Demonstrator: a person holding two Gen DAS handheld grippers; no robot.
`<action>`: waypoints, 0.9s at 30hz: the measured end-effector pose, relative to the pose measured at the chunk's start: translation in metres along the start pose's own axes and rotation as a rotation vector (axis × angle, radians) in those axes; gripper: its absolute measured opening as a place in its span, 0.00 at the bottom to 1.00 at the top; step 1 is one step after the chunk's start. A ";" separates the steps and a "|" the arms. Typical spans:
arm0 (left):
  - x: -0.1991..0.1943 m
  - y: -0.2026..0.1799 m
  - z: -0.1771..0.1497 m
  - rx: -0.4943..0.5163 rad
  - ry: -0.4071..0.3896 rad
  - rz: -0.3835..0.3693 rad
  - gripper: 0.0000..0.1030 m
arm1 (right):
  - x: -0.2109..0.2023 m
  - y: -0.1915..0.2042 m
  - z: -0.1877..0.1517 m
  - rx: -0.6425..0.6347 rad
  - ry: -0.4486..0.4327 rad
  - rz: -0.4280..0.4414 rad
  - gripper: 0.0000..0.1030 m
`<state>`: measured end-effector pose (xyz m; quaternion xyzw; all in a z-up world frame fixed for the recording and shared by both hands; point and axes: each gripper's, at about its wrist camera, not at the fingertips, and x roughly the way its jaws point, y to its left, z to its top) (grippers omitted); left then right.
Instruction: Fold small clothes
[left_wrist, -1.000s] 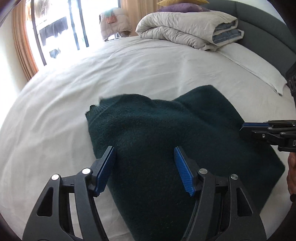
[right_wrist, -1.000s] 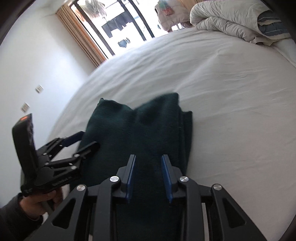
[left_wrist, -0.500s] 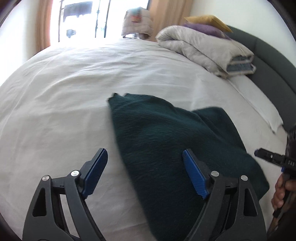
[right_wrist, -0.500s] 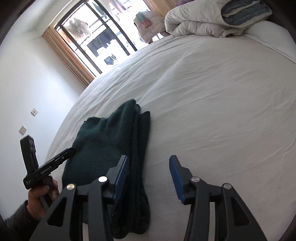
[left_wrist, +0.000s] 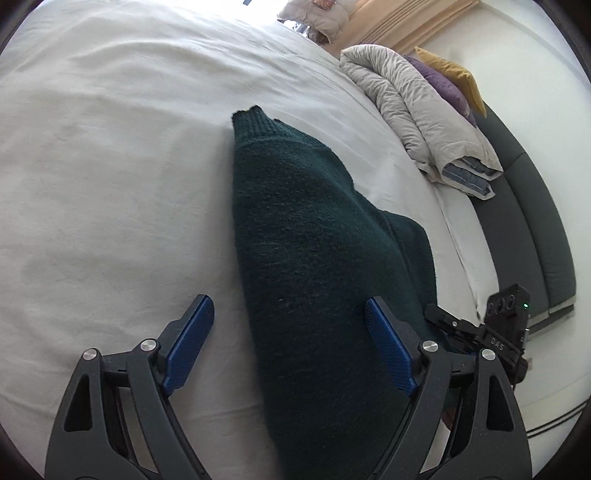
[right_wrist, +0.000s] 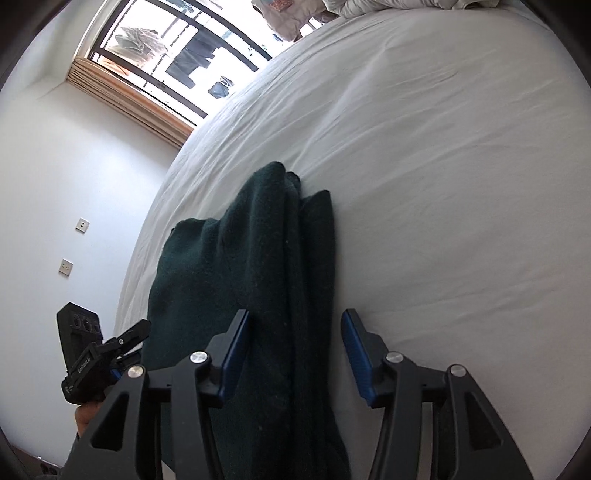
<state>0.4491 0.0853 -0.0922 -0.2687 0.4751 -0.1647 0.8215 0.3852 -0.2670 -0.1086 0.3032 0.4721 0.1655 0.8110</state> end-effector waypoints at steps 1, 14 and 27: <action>0.003 -0.002 0.002 0.004 0.018 -0.014 0.80 | 0.003 -0.001 0.001 0.012 0.003 0.012 0.51; 0.005 -0.020 0.000 0.059 0.087 -0.078 0.34 | -0.002 0.033 -0.006 -0.129 0.031 -0.114 0.25; -0.151 -0.014 -0.016 0.187 -0.044 -0.021 0.32 | -0.031 0.135 -0.066 -0.248 0.045 -0.021 0.24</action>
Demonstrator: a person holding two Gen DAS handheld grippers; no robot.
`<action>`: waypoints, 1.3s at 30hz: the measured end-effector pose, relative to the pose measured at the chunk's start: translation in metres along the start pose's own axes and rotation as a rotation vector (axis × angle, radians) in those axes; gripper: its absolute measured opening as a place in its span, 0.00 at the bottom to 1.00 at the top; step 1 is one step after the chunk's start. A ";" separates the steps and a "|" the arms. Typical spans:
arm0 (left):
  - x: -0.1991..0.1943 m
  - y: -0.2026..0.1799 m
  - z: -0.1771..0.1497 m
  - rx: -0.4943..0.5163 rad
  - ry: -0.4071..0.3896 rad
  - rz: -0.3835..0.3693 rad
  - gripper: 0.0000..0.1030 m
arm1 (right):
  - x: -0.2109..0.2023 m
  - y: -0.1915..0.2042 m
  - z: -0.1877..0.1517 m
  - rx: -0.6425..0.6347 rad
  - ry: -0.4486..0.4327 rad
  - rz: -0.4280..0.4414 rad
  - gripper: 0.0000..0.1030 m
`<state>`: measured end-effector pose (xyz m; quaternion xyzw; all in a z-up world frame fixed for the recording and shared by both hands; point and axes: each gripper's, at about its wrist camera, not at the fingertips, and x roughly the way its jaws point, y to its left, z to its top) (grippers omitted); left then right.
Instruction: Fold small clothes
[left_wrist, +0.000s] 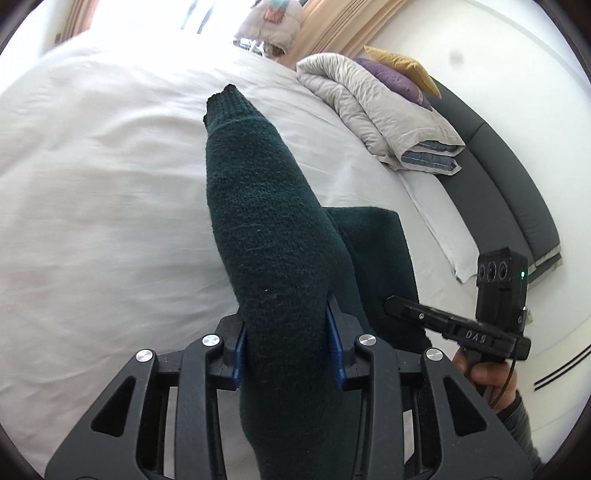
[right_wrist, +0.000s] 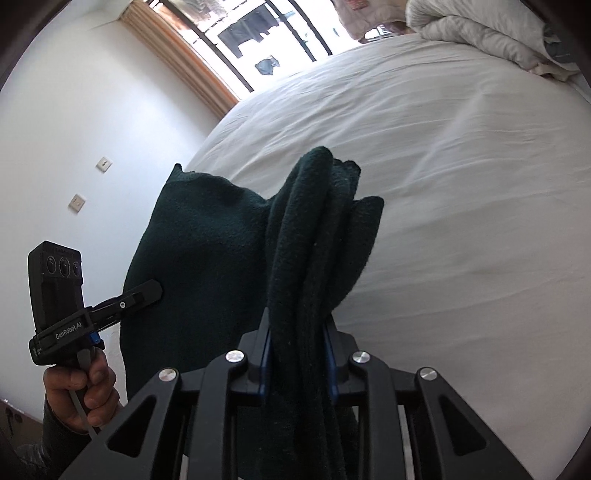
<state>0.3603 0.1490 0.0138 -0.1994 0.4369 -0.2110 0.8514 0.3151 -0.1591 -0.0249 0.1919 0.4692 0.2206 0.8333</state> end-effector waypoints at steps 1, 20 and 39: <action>-0.014 0.008 -0.007 -0.008 -0.005 0.013 0.32 | 0.002 0.010 -0.003 -0.003 0.005 0.016 0.24; -0.095 0.143 -0.126 -0.155 -0.006 0.035 0.52 | 0.055 0.038 -0.107 0.139 0.098 0.138 0.31; -0.136 0.084 -0.108 0.125 -0.182 0.261 0.64 | -0.003 0.087 -0.079 0.025 -0.080 0.176 0.42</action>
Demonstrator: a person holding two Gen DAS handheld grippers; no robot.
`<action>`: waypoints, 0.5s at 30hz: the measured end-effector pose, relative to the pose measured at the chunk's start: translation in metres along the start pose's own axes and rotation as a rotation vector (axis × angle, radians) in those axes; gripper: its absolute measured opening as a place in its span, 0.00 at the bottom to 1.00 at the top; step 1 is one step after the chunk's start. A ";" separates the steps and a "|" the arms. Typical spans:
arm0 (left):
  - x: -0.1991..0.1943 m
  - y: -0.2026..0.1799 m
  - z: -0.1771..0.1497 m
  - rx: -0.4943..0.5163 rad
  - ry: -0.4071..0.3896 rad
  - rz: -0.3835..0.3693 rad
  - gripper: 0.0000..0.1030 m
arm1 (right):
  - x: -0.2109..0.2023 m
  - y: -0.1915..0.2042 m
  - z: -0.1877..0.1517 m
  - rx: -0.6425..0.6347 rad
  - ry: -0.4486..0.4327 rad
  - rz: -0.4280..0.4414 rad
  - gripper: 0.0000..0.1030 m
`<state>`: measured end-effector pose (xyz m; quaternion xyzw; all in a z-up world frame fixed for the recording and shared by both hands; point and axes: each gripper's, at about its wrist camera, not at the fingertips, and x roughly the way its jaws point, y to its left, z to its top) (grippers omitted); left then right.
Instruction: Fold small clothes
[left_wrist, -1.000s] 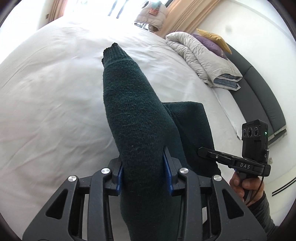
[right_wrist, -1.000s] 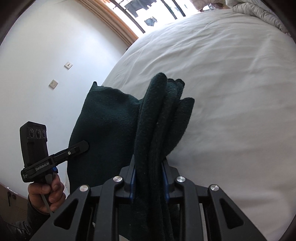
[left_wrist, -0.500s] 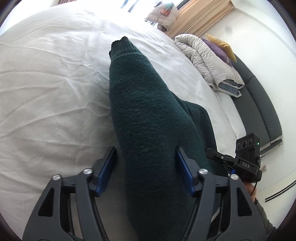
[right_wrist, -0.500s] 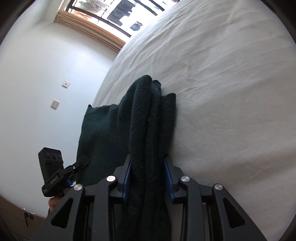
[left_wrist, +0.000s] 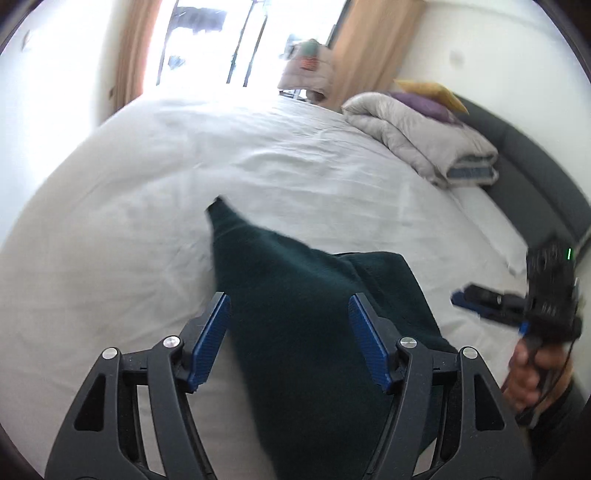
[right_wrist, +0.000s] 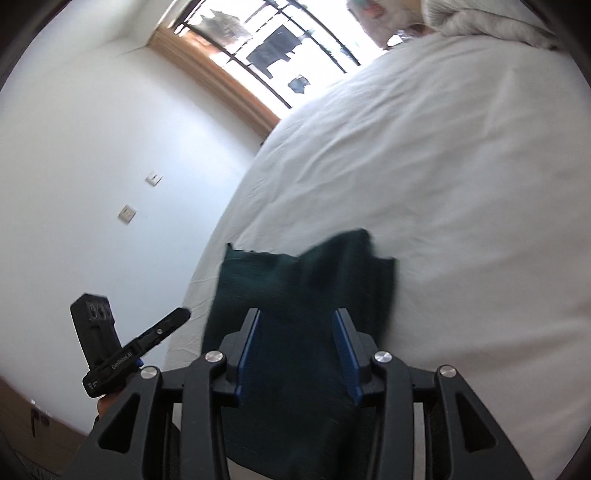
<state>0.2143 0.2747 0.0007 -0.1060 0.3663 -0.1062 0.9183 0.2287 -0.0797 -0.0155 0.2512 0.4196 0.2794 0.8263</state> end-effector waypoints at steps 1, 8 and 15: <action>0.009 -0.009 0.003 0.035 0.017 0.017 0.64 | 0.009 0.006 0.007 -0.017 0.029 0.001 0.42; 0.071 -0.018 0.010 0.029 0.114 0.102 0.64 | 0.071 0.004 0.037 -0.039 0.138 -0.033 0.42; 0.114 0.003 0.012 0.007 0.165 0.075 0.70 | 0.105 -0.034 0.049 -0.010 0.198 -0.077 0.24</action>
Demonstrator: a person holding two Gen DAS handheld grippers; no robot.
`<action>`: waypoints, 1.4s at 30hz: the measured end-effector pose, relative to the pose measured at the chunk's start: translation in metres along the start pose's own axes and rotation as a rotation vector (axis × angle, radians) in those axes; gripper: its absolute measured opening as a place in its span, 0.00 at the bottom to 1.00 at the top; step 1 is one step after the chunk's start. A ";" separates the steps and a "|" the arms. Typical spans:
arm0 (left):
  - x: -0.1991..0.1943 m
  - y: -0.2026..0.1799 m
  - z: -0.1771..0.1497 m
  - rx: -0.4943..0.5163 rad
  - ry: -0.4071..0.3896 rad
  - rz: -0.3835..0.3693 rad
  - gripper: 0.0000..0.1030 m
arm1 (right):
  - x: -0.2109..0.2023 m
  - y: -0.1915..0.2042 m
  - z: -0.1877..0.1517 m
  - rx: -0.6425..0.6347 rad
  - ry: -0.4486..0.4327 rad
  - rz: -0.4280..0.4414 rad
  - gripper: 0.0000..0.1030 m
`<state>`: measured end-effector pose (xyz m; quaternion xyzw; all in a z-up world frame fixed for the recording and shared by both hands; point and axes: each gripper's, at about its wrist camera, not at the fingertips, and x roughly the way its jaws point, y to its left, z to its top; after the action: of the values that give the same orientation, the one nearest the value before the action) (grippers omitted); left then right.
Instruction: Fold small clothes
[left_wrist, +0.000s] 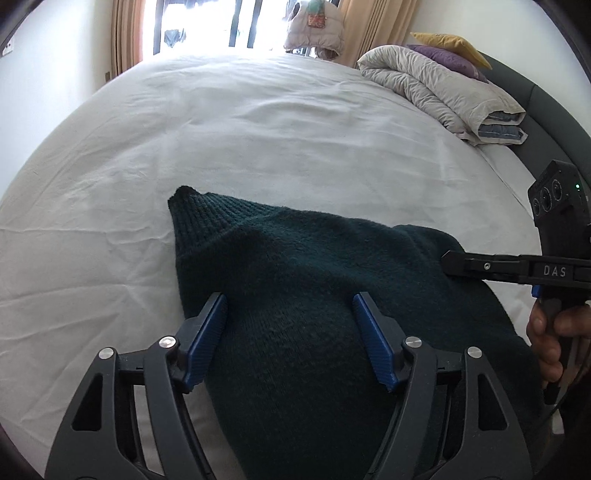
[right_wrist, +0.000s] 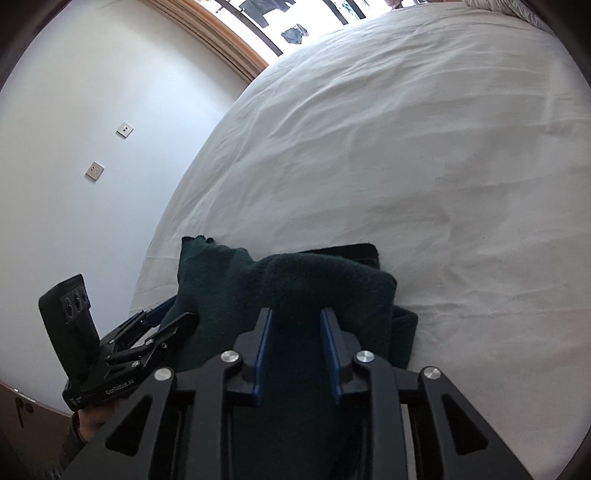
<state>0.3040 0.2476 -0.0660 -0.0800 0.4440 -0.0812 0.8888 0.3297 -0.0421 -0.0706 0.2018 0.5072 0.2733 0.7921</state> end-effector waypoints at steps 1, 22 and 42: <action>0.007 0.003 0.001 -0.005 0.005 -0.006 0.72 | 0.002 -0.006 0.002 0.015 -0.001 0.014 0.22; 0.007 -0.008 0.010 -0.027 -0.041 0.069 0.75 | -0.045 0.010 -0.032 0.060 -0.106 0.115 0.30; -0.120 -0.073 -0.065 0.054 -0.266 0.195 0.82 | -0.148 0.038 -0.147 -0.026 -0.360 -0.051 0.62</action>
<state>0.1752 0.1982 0.0045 -0.0227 0.3256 0.0048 0.9452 0.1368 -0.1008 -0.0042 0.2241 0.3585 0.2191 0.8793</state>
